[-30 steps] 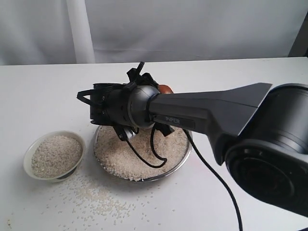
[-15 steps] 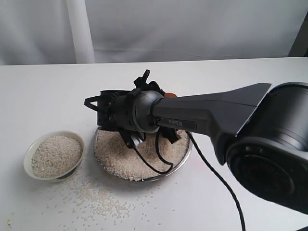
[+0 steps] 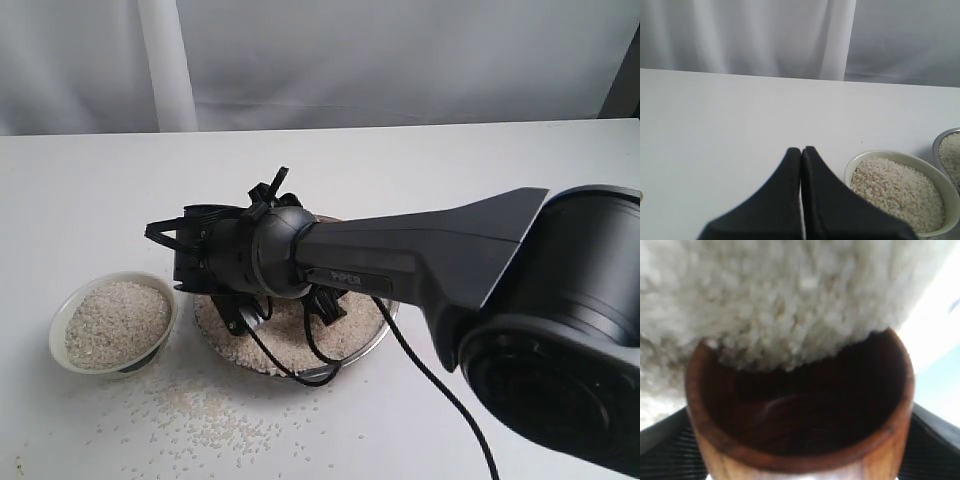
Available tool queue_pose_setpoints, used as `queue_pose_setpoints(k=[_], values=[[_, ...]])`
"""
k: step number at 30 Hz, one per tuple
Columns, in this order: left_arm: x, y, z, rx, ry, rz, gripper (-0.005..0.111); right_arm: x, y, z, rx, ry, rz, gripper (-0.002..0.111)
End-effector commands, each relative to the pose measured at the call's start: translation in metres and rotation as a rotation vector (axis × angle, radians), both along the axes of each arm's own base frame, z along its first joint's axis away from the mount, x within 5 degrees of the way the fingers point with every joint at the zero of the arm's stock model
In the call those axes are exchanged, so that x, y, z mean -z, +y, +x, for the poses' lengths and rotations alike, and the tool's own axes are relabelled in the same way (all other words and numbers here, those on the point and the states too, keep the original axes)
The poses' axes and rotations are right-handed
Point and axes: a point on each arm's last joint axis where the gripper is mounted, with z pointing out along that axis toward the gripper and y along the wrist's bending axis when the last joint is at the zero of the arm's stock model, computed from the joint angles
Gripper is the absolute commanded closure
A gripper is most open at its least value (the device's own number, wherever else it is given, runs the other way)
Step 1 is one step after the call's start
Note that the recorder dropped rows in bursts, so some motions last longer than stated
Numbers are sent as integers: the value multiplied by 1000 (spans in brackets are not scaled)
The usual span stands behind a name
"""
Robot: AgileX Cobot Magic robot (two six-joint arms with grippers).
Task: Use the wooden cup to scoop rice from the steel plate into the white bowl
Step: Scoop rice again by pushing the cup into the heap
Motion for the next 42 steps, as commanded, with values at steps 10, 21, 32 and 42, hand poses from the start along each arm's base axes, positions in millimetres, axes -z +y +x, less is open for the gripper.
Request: queue_pose_setpoints(k=[10,21,32,42], values=[[-1,0,0,7,-9,-2,107,3,13,-13,-20,55,78,108],[-1,0,0,7,-9,-2,107,-16,18,-21,48,93,253,108],[-1,0,0,7,-9,-2,107,-15,12,-13,125,127,337,108],[-1,0,0,7,-9,-2,107,-10,-3,1,198,165,392,108]])
